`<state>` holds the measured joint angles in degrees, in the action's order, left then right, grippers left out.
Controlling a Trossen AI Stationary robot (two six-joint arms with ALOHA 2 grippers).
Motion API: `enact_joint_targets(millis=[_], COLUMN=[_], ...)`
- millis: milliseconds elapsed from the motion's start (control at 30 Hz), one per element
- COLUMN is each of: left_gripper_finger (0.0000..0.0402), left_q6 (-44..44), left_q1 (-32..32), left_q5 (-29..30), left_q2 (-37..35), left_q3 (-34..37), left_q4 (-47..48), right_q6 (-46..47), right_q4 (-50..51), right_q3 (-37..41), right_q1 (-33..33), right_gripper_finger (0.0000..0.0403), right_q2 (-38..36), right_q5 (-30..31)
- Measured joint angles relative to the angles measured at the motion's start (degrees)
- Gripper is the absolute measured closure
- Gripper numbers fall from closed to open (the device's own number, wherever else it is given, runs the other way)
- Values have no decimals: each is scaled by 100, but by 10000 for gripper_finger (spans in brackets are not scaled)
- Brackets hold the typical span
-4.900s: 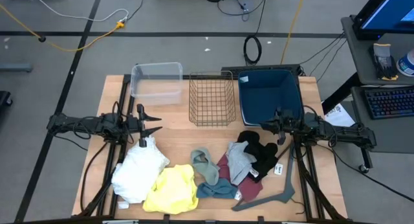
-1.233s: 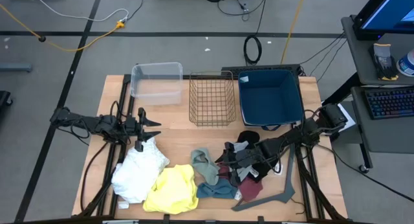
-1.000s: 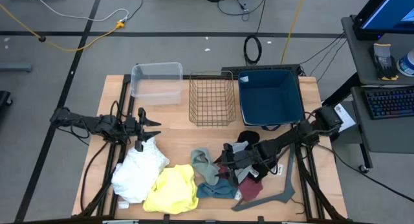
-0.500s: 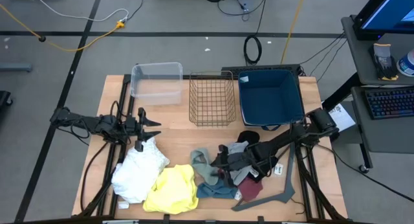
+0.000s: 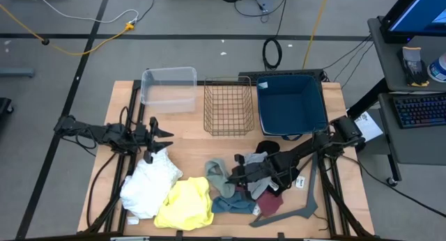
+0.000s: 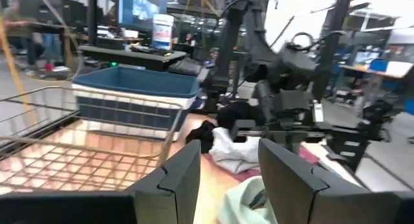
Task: Pick & Place Cloths
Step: Put the grey sock into the transparent container
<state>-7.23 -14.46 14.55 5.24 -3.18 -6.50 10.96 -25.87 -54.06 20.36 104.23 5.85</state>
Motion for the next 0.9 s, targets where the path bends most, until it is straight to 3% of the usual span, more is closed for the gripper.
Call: enact_joint_targets(millis=[233, 433, 900], left_gripper_finger=[245, 245, 245], left_q6=[94, 487, 705], left_q1=[2, 0, 0], left_q5=[-500, -977, -1021], left_q2=[13, 420, 2833], left_q3=[0, 0, -1], left_q4=[-321, -1223, -3922], right_q6=[-909, -1810, -2788], right_q4=[-415, -666, -700], right_q3=[2, -9, -700], right_q1=[-2, -22, -206], right_gripper_finger=[400, 401, 402], right_q2=[-671, -1315, -1429], right_q5=[96, 535, 607])
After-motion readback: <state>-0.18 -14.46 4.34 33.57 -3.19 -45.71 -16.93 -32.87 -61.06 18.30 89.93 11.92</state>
